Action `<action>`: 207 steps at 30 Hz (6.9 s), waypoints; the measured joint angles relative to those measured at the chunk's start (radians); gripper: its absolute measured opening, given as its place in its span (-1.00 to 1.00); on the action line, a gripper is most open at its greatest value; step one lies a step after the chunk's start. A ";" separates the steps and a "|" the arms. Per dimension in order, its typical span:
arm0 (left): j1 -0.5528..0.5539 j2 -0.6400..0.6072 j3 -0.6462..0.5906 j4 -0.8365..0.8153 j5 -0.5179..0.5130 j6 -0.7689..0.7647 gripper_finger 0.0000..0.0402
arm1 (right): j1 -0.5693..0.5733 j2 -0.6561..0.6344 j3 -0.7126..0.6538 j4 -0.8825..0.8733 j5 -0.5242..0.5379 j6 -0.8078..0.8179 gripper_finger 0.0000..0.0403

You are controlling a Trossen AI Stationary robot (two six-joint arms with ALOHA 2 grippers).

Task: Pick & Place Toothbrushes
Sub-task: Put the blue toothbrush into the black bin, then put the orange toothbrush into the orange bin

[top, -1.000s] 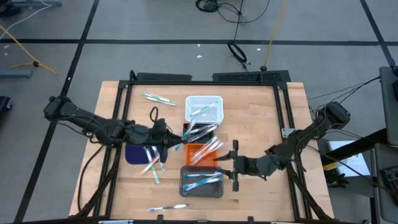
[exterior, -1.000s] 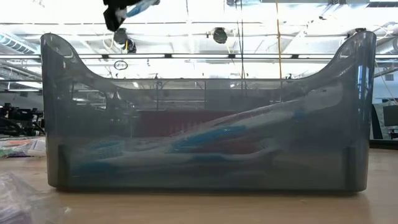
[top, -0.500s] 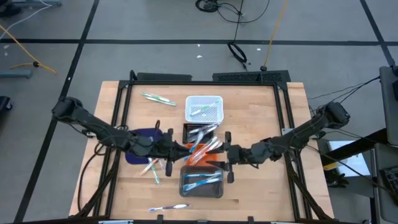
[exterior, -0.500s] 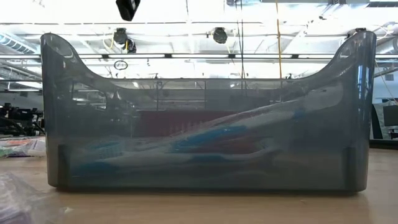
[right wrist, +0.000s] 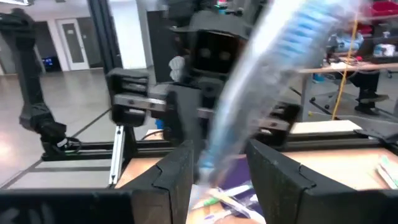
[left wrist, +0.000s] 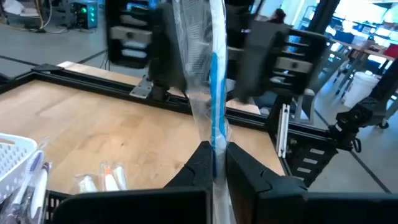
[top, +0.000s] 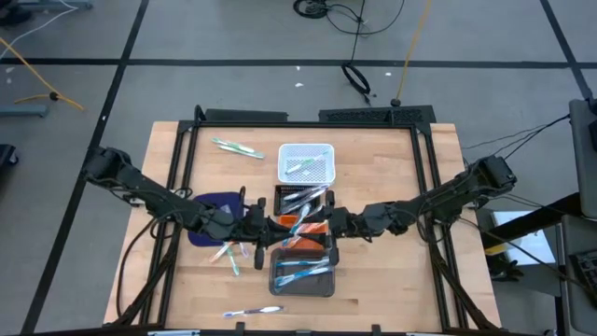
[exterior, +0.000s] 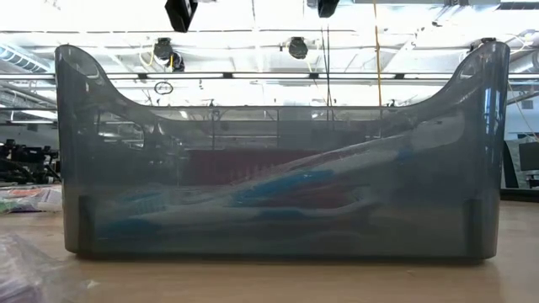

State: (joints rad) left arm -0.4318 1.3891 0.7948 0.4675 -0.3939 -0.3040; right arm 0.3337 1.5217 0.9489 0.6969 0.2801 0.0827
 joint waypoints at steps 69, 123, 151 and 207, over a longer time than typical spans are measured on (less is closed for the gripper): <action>-0.097 -0.118 0.000 -0.153 -0.054 0.089 -0.85 | 0.172 -0.056 0.000 -0.290 0.057 0.089 -1.00; -0.107 -0.116 0.000 -0.204 -0.054 0.045 -0.85 | 0.197 0.258 0.000 -0.058 0.004 0.140 -0.19; -0.041 -0.100 0.000 -1.051 -0.119 -0.705 -0.85 | 0.196 0.257 0.000 -0.042 -0.047 0.133 -0.23; 0.118 0.186 -0.003 -1.165 0.197 -0.699 -0.95 | 0.196 0.257 0.000 -0.035 -0.047 0.133 -0.23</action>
State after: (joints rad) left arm -0.3134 1.5750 0.7920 -0.6977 -0.1965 -1.0030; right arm 0.5293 1.7786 0.9489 0.6624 0.2333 0.2157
